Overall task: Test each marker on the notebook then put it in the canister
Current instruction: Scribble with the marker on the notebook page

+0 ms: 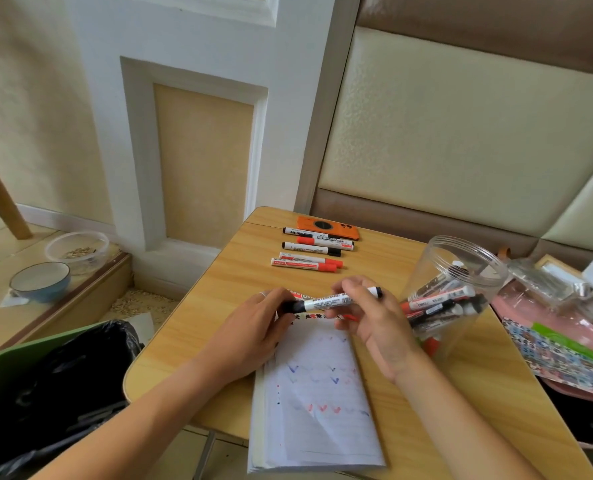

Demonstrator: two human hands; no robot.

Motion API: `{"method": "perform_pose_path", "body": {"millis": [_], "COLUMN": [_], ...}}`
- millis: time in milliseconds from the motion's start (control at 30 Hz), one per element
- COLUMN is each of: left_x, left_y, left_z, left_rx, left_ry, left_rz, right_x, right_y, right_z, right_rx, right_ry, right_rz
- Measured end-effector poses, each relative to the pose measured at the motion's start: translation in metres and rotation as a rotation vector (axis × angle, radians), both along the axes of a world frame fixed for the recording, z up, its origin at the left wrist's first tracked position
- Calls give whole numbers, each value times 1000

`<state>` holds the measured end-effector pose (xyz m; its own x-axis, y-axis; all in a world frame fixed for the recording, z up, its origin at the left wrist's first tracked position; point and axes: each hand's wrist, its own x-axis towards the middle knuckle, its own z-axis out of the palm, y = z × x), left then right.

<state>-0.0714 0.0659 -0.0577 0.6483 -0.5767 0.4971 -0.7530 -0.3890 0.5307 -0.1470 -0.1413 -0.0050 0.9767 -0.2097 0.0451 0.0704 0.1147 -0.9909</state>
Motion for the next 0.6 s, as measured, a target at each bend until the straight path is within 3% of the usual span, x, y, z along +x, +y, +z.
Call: {"method": "perform_pose_path", "body": {"millis": [100,333,467,600], "left_x": [0,-2,-6,-7], "left_y": [0,1,-1,0], "left_z": [1,4,3,5], "left_rx": [-20,-16,38,27], "left_ry": [-5,14,-3,-18], "left_rz": [39,24,-20,-99], "right_x": [-2,0,3,5], "right_y": [-12,-12,5,13], "right_z": [3,-1,1,1], "right_rx": [-68,-725,-1066,-1210], "right_ry": [20,128,72,-36], "right_rz": [57,244,249,173]}}
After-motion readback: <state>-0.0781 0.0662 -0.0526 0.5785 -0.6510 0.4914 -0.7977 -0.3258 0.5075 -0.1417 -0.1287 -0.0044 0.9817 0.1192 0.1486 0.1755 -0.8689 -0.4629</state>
